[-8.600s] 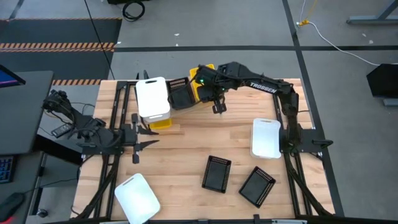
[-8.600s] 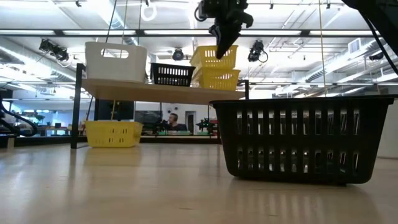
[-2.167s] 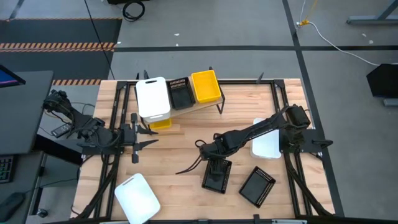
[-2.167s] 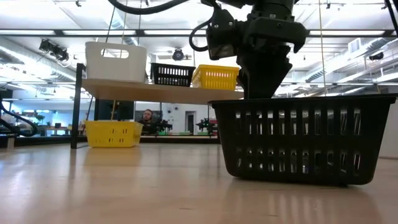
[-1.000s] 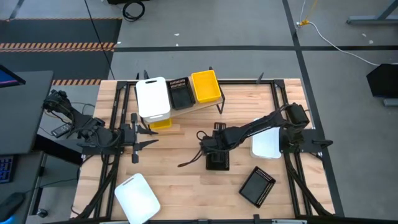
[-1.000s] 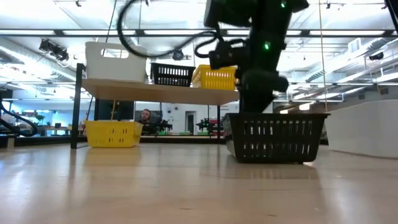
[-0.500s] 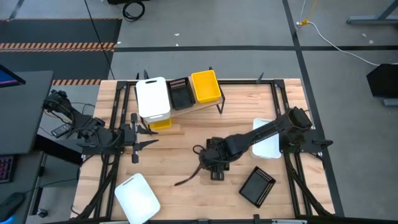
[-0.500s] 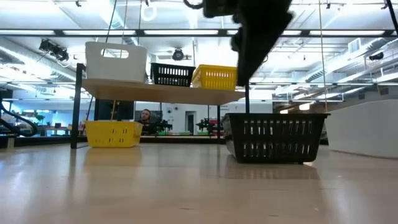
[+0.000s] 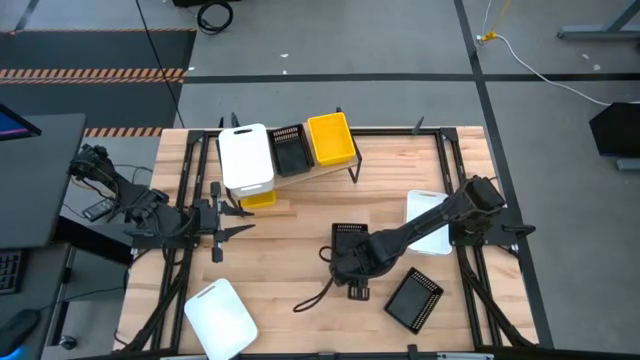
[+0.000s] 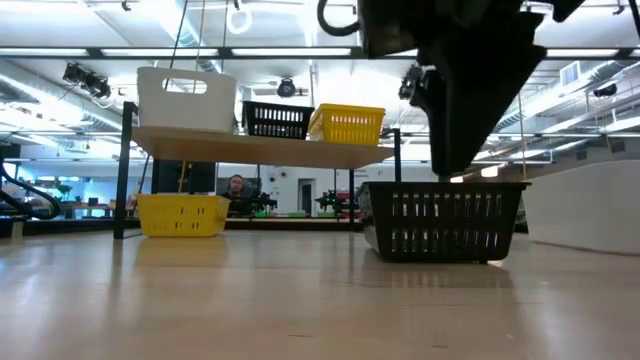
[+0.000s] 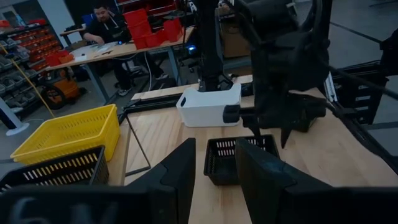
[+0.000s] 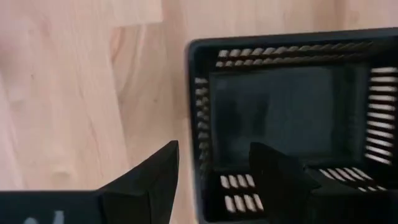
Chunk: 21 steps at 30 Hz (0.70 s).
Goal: Stack baskets on shelf by color
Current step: Stack the left black bin on top of the other black bin on the shelf
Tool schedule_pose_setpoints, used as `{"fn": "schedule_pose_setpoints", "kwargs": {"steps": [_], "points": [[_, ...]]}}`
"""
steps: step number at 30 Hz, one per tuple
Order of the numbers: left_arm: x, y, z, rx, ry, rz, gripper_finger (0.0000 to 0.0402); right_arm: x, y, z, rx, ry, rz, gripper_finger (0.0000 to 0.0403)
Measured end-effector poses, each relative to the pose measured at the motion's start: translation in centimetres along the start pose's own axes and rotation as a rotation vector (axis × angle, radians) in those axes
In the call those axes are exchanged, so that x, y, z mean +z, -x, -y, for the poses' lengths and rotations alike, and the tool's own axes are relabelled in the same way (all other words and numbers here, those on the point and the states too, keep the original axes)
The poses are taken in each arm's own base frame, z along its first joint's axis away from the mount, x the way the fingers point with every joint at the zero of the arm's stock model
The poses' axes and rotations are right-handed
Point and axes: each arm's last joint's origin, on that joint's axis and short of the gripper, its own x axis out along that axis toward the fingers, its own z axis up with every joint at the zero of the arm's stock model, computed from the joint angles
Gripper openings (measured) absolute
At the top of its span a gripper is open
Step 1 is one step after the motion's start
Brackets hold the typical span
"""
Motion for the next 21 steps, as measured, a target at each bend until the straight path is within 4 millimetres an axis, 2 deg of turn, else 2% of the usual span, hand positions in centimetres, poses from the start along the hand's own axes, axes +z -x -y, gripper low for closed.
{"fn": "schedule_pose_setpoints", "kwargs": {"steps": [6, 13, 17, 21], "points": [[0.0, 0.0, 0.0, 0.0, 0.0, 0.0, 0.0121, -0.3, -1.3, 0.1, 0.022, -0.004, 0.035, 0.0209], [0.0, 0.0, 0.0, 0.0, 0.001, 0.0, 0.0121, -1.2, -3.2, 1.4, -0.041, 0.006, 0.045, 0.02], [0.0, 0.0, 0.0, 0.0, 0.0, 0.0, 0.0121, -1.9, -4.5, 2.0, -0.041, 0.021, 0.044, 0.0172], [0.0, 0.0, 0.0, 0.0, 0.0, 0.0, 0.0121, -2.1, -5.0, 2.5, -0.047, 0.015, 0.037, 0.0119]]}}
